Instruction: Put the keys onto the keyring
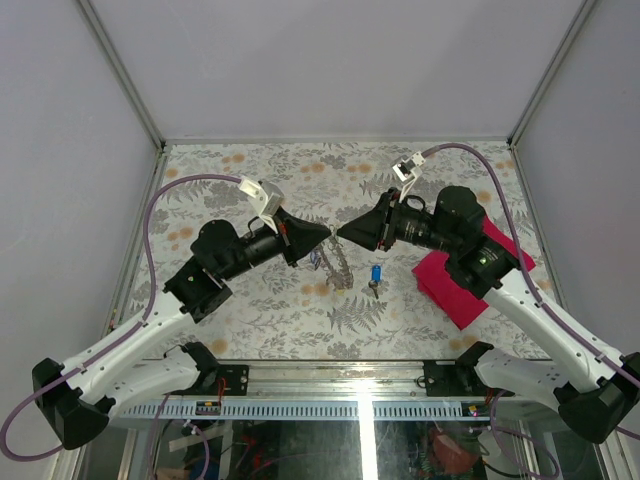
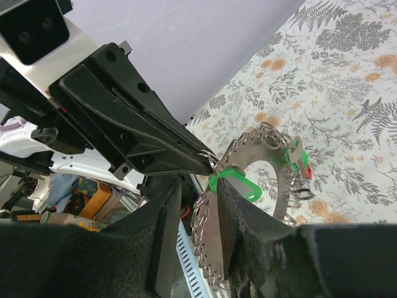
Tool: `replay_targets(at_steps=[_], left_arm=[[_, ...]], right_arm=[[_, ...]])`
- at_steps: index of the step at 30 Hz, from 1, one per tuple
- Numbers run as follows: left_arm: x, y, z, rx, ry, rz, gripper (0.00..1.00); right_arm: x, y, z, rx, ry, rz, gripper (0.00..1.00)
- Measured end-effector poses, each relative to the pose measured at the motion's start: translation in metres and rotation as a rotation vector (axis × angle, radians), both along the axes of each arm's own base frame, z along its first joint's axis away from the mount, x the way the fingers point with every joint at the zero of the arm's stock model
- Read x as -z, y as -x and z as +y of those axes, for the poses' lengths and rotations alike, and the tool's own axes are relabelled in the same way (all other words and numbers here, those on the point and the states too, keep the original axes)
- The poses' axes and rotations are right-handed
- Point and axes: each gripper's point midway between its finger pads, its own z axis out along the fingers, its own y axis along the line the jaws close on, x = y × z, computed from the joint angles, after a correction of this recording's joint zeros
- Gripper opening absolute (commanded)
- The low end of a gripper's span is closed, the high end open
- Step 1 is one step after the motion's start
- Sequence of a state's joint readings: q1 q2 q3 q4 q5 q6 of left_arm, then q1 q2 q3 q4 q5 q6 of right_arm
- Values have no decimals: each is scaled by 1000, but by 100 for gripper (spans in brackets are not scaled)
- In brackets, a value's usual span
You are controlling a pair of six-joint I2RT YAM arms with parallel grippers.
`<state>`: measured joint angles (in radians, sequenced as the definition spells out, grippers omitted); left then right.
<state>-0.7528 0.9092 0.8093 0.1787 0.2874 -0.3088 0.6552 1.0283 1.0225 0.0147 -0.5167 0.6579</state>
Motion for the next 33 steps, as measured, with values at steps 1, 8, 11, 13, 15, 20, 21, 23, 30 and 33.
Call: replay_targets(at_steps=[1, 8, 11, 13, 15, 20, 21, 23, 30, 33], left_arm=[[0, 0, 0, 0, 1, -1, 0], [-1, 1, 0, 3, 2, -2, 0], [-1, 2, 0, 9, 2, -3, 0], [-1, 3, 0, 12, 3, -3, 0], [-1, 3, -1, 17, 3, -3, 0], [-1, 4, -1, 21, 4, 1, 0], [-1, 4, -1, 21, 5, 1, 0], [-1, 5, -1, 24, 5, 2, 0], [-1, 6, -2, 32, 5, 3, 0], [-1, 7, -2, 35, 4, 3, 0]], right_arm=[[-2, 1, 0, 0, -6, 0, 35], [-8, 1, 1, 1, -35, -9, 35], [-7, 1, 1, 2, -40, -2, 34], [-8, 1, 1, 1, -45, -1, 32], [-8, 1, 2, 0, -50, 4, 31], [-7, 1, 3, -7, -59, 7, 29], [-8, 2, 3, -9, -61, 7, 28], [-8, 3, 3, -17, -64, 6, 28], [-8, 2, 5, -22, -67, 8, 33], [-8, 2, 4, -19, -65, 9, 33]])
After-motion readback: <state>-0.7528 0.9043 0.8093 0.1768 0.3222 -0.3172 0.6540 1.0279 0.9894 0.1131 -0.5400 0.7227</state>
